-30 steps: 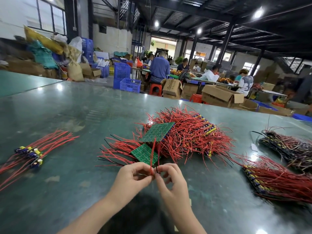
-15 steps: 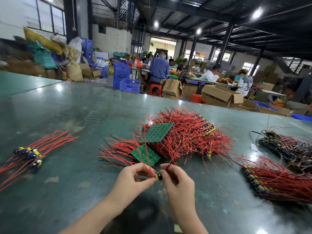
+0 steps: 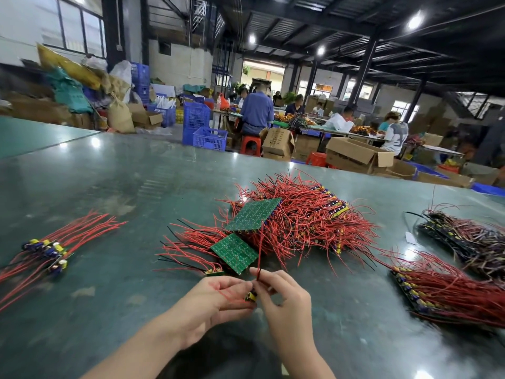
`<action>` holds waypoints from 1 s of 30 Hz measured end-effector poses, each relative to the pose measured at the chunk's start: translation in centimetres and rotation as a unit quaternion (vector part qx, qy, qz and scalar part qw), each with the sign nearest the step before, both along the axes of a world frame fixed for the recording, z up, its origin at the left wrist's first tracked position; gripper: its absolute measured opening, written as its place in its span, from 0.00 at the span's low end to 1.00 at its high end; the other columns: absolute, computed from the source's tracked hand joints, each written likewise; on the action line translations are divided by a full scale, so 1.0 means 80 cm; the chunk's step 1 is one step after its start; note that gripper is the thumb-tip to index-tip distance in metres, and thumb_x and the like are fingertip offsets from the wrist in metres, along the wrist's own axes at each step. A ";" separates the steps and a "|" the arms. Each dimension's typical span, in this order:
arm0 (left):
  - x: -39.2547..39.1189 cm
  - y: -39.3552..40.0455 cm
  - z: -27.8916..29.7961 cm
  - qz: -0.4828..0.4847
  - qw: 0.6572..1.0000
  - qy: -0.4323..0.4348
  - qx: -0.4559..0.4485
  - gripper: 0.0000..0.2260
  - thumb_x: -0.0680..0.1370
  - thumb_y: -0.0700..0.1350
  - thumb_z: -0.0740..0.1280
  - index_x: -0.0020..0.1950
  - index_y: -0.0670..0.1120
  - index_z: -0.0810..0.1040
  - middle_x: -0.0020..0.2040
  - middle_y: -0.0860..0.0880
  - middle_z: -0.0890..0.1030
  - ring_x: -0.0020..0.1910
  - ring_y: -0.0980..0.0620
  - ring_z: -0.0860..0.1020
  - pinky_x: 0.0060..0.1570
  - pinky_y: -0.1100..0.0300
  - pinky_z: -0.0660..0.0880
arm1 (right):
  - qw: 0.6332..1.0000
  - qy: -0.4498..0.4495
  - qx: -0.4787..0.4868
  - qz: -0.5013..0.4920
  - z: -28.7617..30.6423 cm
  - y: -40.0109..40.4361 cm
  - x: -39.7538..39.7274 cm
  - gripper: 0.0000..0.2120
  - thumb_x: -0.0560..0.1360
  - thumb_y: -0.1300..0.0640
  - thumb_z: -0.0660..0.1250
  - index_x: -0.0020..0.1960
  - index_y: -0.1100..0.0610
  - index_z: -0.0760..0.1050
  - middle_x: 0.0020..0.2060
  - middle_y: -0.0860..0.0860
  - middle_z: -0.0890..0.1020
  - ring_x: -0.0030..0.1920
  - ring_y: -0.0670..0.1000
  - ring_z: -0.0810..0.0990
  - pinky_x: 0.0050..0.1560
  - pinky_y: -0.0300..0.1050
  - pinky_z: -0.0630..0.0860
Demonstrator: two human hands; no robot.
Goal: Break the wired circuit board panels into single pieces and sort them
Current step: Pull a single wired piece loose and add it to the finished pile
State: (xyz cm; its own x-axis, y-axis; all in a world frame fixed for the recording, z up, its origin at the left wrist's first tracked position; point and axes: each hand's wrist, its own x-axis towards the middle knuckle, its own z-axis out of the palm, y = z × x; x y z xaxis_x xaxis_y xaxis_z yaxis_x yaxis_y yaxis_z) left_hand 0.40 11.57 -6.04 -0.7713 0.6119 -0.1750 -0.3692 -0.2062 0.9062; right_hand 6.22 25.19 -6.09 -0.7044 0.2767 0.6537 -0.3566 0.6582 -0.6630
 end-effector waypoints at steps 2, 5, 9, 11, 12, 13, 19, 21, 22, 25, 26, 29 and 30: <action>0.003 0.002 0.000 0.002 1.000 0.008 -0.009 0.15 0.63 0.42 0.75 0.46 0.37 0.81 0.43 0.38 0.83 0.39 0.46 0.83 0.38 0.59 0.80 | 1.000 -0.019 0.021 0.006 -0.001 -0.002 0.001 0.14 0.68 0.70 0.73 0.49 0.55 0.84 0.36 0.44 0.80 0.38 0.44 0.79 0.42 0.39 0.76; 0.004 0.002 0.001 0.021 0.999 0.011 -0.023 0.15 0.61 0.35 0.75 0.45 0.35 0.79 0.39 0.39 0.83 0.36 0.47 0.83 0.36 0.58 0.80 | 0.996 -0.061 -0.063 0.011 0.001 -0.003 0.001 0.14 0.69 0.69 0.72 0.45 0.51 0.84 0.35 0.43 0.82 0.39 0.42 0.80 0.42 0.37 0.76; 0.002 -0.004 0.006 -0.018 1.000 0.001 -0.021 0.11 0.60 0.35 0.75 0.42 0.38 0.83 0.41 0.38 0.83 0.38 0.46 0.84 0.34 0.56 0.80 | 0.957 -0.136 -0.242 0.088 0.008 -0.003 0.000 0.15 0.74 0.70 0.67 0.42 0.49 0.82 0.33 0.48 0.84 0.34 0.42 0.80 0.37 0.37 0.76; 0.001 -0.008 0.009 -0.050 0.999 -0.007 -0.007 0.07 0.63 0.35 0.74 0.40 0.40 0.85 0.43 0.38 0.83 0.41 0.46 0.84 0.34 0.55 0.80 | 0.929 -0.147 -0.313 0.131 0.011 -0.002 0.002 0.14 0.75 0.69 0.65 0.43 0.53 0.83 0.33 0.52 0.83 0.35 0.48 0.79 0.39 0.43 0.76; -0.001 -0.009 0.009 -0.063 0.998 -0.010 -0.002 0.07 0.64 0.35 0.74 0.40 0.40 0.85 0.44 0.38 0.84 0.41 0.46 0.84 0.35 0.55 0.80 | 0.921 -0.149 -0.331 0.140 0.012 -0.002 0.002 0.13 0.75 0.69 0.65 0.43 0.53 0.83 0.33 0.52 0.83 0.36 0.50 0.79 0.40 0.46 0.76; -0.002 -0.011 0.009 -0.075 0.997 -0.012 0.001 0.06 0.65 0.35 0.73 0.41 0.41 0.85 0.44 0.39 0.84 0.42 0.46 0.84 0.35 0.55 0.80 | 0.918 -0.150 -0.337 0.143 0.012 -0.001 0.002 0.13 0.75 0.68 0.66 0.43 0.52 0.83 0.34 0.52 0.82 0.36 0.50 0.78 0.41 0.46 0.76; -0.006 -0.017 0.011 -0.150 0.989 0.003 -0.002 0.18 0.60 0.42 0.83 0.46 0.40 0.85 0.47 0.40 0.84 0.44 0.47 0.84 0.41 0.54 0.80 | 0.932 -0.130 -0.303 0.151 0.014 0.002 0.005 0.09 0.72 0.68 0.69 0.39 0.57 0.82 0.41 0.45 0.82 0.32 0.45 0.76 0.35 0.40 0.74; -0.005 -0.020 0.011 -0.168 0.986 0.013 -0.011 0.17 0.59 0.43 0.83 0.45 0.42 0.85 0.48 0.40 0.84 0.44 0.47 0.84 0.40 0.54 0.80 | 0.934 -0.134 -0.299 0.142 0.013 0.002 0.004 0.10 0.72 0.69 0.69 0.36 0.57 0.82 0.41 0.47 0.82 0.35 0.45 0.78 0.37 0.40 0.75; -0.005 -0.021 0.013 -0.170 0.985 0.017 -0.018 0.16 0.59 0.44 0.83 0.44 0.43 0.85 0.48 0.40 0.84 0.44 0.47 0.84 0.40 0.54 0.80 | 0.936 -0.138 -0.295 0.134 0.012 0.002 0.003 0.11 0.71 0.69 0.69 0.35 0.56 0.82 0.41 0.47 0.82 0.38 0.45 0.79 0.40 0.40 0.75; -0.002 -0.021 0.016 -0.143 0.989 0.016 -0.044 0.11 0.63 0.38 0.80 0.43 0.41 0.83 0.49 0.37 0.83 0.44 0.45 0.84 0.42 0.53 0.81 | 0.929 -0.160 -0.310 0.126 0.010 0.002 0.001 0.11 0.71 0.69 0.70 0.36 0.55 0.83 0.40 0.49 0.84 0.39 0.44 0.79 0.41 0.39 0.75; 0.001 -0.019 0.018 -0.126 0.990 0.015 -0.056 0.11 0.64 0.36 0.78 0.43 0.40 0.81 0.48 0.37 0.83 0.43 0.45 0.84 0.42 0.53 0.81 | 0.924 -0.173 -0.317 0.124 0.009 0.002 0.001 0.09 0.72 0.67 0.70 0.39 0.55 0.84 0.38 0.49 0.84 0.39 0.45 0.79 0.41 0.40 0.75; 0.009 -0.012 0.022 -0.082 0.988 0.064 -0.110 0.09 0.66 0.37 0.73 0.42 0.41 0.76 0.43 0.42 0.84 0.40 0.48 0.83 0.42 0.54 0.81 | 0.912 -0.193 -0.335 0.135 0.010 -0.002 0.001 0.09 0.72 0.66 0.70 0.42 0.53 0.85 0.34 0.51 0.83 0.36 0.48 0.77 0.40 0.44 0.76; 0.011 -0.009 0.023 -0.066 0.987 0.080 -0.126 0.08 0.68 0.37 0.74 0.41 0.42 0.75 0.42 0.43 0.84 0.38 0.49 0.83 0.42 0.55 0.81 | 0.912 -0.191 -0.335 0.138 0.010 -0.004 0.002 0.10 0.72 0.66 0.70 0.42 0.53 0.85 0.34 0.52 0.83 0.36 0.48 0.77 0.40 0.45 0.76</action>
State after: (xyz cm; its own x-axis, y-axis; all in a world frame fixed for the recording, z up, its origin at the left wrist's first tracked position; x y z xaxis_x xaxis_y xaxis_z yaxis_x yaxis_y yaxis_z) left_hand 1.30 10.82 -4.20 -0.7174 0.6620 -0.2170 -0.2261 0.0734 0.9713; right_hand 6.38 24.88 -5.26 -0.9488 0.3013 0.0947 -0.1059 -0.0210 -0.9942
